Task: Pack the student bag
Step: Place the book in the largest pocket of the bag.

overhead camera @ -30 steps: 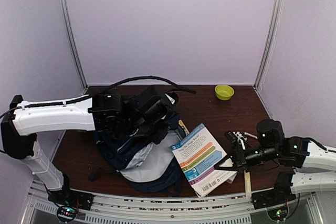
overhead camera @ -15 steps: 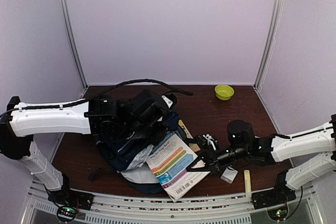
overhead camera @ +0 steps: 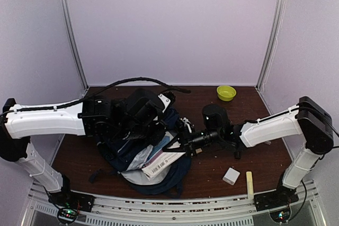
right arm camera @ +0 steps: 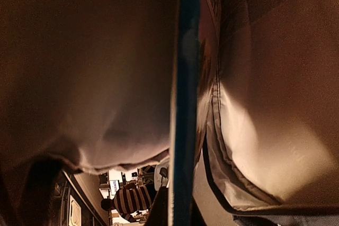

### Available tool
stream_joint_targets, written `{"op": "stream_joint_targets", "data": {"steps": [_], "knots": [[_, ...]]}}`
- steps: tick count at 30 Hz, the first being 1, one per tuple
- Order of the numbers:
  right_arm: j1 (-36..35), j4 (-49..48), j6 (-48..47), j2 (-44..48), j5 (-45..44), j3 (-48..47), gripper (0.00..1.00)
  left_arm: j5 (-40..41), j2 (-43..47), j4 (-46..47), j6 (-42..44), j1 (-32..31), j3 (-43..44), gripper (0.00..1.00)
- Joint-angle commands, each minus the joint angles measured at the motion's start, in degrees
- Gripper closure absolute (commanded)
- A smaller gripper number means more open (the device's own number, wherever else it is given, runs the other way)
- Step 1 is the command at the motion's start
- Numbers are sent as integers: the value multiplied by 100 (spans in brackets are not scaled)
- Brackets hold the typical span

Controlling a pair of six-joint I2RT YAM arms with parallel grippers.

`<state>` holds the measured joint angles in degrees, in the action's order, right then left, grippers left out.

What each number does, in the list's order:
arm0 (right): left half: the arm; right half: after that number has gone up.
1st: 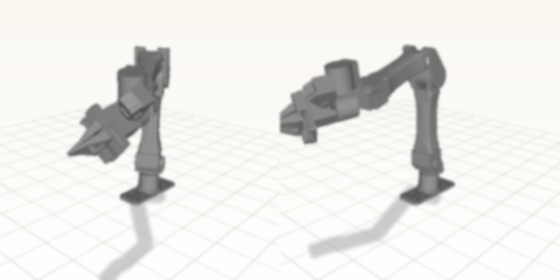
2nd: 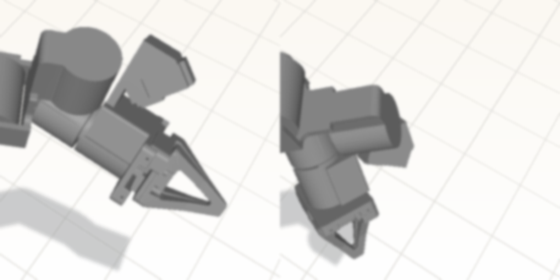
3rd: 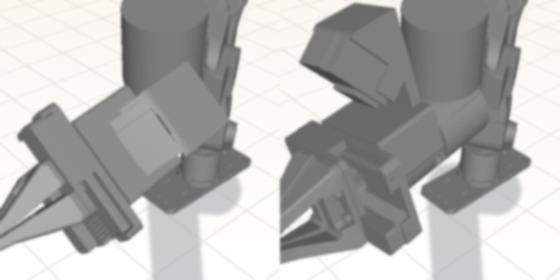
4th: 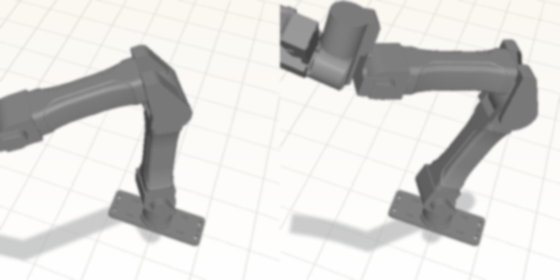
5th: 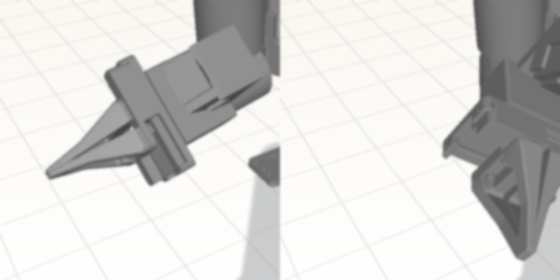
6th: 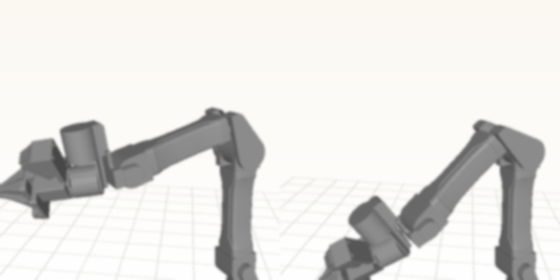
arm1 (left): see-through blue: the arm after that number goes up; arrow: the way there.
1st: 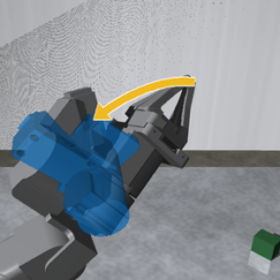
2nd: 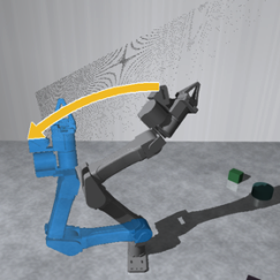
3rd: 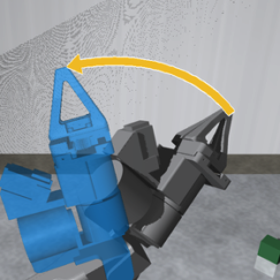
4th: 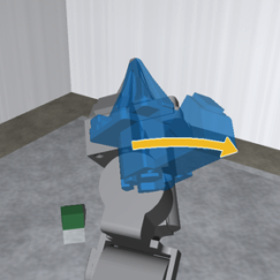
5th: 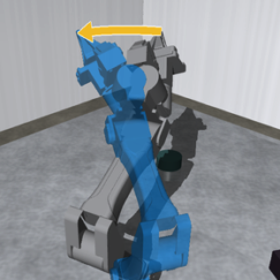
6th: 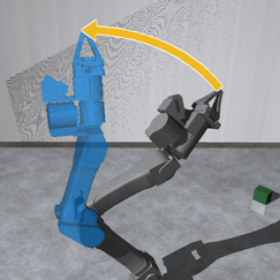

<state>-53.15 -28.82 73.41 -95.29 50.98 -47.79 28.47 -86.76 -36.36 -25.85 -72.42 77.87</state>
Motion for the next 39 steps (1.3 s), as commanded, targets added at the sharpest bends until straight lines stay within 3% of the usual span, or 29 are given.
{"op": "stream_joint_targets", "data": {"steps": [1, 6, 12, 20, 27, 39], "knots": [[139, -171, -664, -156, -334, -685, 100, -85, 309, 673, 59, -60, -51, 100], [174, 895, -1449, -621, -730, -1394, 100, -262, 395, 890, 156, -69, -125, 100], [185, 309, -991, -1101, -1231, -1833, 100, -399, 417, 1020, 203, -68, -151, 100], [193, 1130, -1264, -1572, -1821, -2250, 100, -663, 500, 1452, 141, -68, -455, 100], [204, 1545, -1555, -1570, -2131, -2271, 82, -588, 462, 1537, 119, -70, -561, 100], [208, 2904, -2455, -235, -2927, -1706, 54, -255, 385, 1325, -26, -45, -606, 100]]}}
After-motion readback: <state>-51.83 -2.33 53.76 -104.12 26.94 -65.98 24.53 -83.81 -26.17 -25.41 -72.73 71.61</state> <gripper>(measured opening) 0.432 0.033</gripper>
